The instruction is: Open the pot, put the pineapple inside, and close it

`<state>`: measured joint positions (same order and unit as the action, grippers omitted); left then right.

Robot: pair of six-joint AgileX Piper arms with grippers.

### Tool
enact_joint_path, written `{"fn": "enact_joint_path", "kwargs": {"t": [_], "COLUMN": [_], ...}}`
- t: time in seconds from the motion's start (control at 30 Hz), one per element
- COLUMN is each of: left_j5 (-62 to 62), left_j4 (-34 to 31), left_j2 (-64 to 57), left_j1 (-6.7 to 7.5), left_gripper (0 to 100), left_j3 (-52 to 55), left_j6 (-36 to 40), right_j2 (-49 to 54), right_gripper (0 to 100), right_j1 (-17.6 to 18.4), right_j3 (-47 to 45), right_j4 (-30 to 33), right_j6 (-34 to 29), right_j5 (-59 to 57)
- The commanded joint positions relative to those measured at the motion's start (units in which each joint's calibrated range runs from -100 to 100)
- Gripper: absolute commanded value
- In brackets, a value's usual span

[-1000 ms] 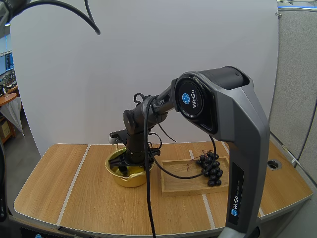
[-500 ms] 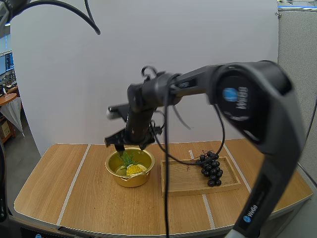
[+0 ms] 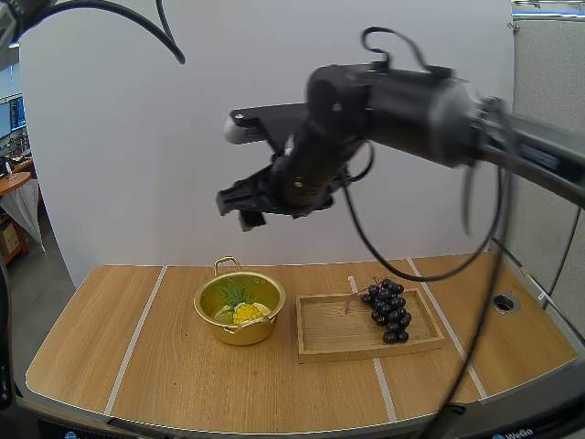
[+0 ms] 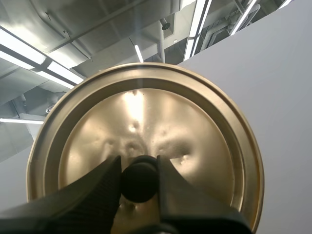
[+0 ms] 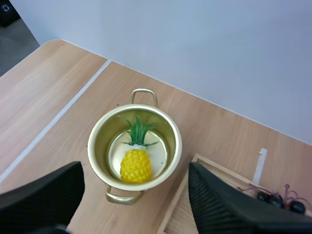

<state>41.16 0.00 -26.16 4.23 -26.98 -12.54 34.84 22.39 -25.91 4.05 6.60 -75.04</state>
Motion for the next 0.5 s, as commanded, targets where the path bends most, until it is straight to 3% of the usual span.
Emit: {"fn": "enact_joint_path", "kwargs": {"t": [0.0, 0.17, 0.47], "left_j5": [-2.44, -2.44, -2.44], "left_j4": [0.00, 0.00, 0.00], "left_j2": [-0.47, -0.47, -0.47], "left_j1": [0.18, 0.18, 0.18], "left_gripper": [0, 0, 0], "left_j3": [-0.50, -0.50, -0.50], "left_j6": [0.61, 0.61, 0.61], "right_j2": [11.42, 16.78, 22.23], "right_gripper": [90, 0, 0], "right_j1": [-0.05, -0.05, -0.05], "right_j3": [-5.93, -8.46, -10.76], "right_j4": [3.74, 3.02, 1.90], "right_j6": [-1.19, -1.19, -1.19], "right_j5": [-4.36, -10.24, -10.86]}}
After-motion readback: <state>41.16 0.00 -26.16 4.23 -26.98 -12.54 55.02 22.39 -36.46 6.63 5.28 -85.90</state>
